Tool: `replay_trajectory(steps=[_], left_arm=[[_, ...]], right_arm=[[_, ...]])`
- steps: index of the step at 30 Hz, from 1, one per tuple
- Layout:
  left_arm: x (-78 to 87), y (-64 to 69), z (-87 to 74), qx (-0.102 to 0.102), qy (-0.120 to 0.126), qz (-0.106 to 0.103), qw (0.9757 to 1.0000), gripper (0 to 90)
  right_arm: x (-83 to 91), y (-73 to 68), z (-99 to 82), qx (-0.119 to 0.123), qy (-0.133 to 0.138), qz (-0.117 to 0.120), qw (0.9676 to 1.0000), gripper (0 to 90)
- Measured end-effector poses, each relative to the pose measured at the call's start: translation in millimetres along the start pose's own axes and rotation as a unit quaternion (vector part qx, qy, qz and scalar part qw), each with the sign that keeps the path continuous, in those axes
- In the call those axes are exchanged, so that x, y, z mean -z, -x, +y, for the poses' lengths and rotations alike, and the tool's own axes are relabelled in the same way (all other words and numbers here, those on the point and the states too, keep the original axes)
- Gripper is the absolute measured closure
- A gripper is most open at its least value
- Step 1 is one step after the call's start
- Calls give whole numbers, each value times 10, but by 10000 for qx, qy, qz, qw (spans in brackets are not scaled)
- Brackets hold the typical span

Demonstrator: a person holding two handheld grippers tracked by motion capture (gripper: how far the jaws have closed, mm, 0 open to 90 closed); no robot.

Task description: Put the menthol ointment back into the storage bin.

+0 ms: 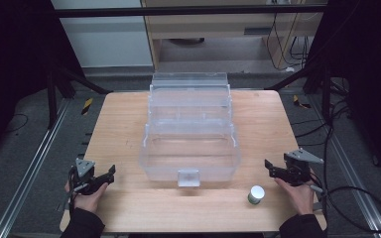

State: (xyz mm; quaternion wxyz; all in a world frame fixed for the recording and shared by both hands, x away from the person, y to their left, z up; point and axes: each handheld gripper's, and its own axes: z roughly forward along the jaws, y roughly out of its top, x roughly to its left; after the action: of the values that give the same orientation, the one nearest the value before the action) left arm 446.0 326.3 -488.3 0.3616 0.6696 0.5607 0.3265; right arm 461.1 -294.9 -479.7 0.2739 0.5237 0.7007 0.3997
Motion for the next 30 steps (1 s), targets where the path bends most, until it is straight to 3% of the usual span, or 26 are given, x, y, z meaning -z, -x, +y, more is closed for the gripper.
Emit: replay_trajectory(steps=[9,17,23,30], left_arm=[[1,11,-9,-30,-35,-40,10000,177],[-12,9,-22,-11,-74,-41,10000,184],[-9,27,-19,-29,-81,-55,9999,185],[-13,21,-17,-32,-86,-59,9999,187]], right_arm=[[80,-37,60,313,-69,335,9989,330],[124,-59,195,421,-74,403,9983,323],[191,-63,321,463,-57,579,9972,309],[279,-114,556,980,-277,694,9924,291]])
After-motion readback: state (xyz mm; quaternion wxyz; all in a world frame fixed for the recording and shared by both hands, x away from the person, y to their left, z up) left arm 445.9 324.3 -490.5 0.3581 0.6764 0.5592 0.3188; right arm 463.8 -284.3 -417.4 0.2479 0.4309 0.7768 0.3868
